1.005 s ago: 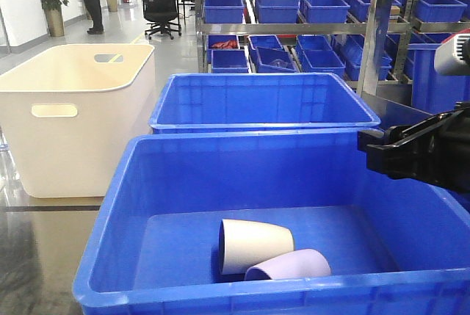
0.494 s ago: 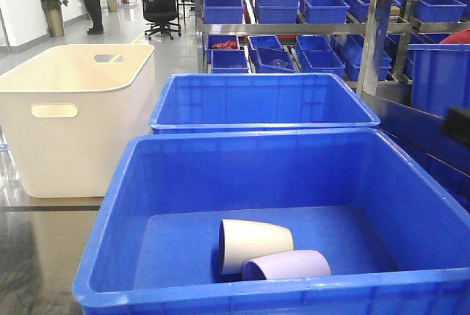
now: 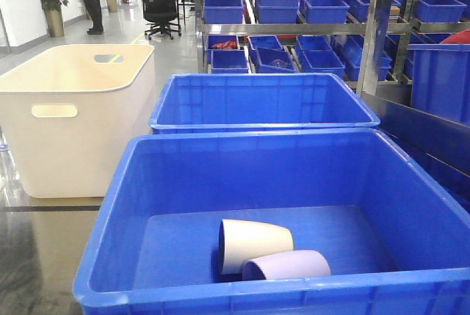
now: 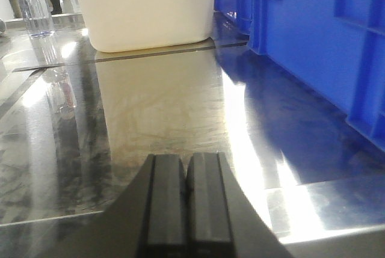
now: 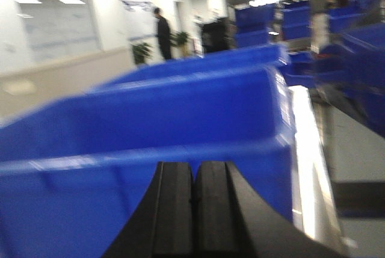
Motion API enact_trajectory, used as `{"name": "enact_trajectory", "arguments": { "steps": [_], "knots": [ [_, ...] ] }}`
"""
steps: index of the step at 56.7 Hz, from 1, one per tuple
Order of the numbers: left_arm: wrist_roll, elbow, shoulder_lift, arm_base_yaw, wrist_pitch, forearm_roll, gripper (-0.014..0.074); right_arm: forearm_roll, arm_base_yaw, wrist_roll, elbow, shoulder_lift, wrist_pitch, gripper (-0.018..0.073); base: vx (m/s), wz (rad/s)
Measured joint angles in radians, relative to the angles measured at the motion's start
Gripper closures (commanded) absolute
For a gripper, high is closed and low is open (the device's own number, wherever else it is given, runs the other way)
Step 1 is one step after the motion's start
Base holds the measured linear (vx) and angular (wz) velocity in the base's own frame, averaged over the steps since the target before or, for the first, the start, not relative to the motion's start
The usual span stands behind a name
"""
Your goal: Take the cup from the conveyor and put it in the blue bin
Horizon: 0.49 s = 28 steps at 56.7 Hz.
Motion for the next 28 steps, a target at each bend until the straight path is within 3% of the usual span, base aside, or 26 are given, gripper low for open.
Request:
{"name": "enact_trajectory", "arguments": {
  "steps": [14, 28],
  "knots": [
    [0.0, 0.0, 0.0, 0.0, 0.0, 0.0, 0.0603, -0.008, -0.2, -0.026, 0.251, -0.079, -0.039, 0.0571, 0.0, 0.0],
    [0.0, 0.0, 0.0, 0.0, 0.0, 0.0, 0.0603, -0.046, -0.279, -0.044, 0.319, -0.083, -0.083, 0.0568, 0.0, 0.0]
  ]
}}
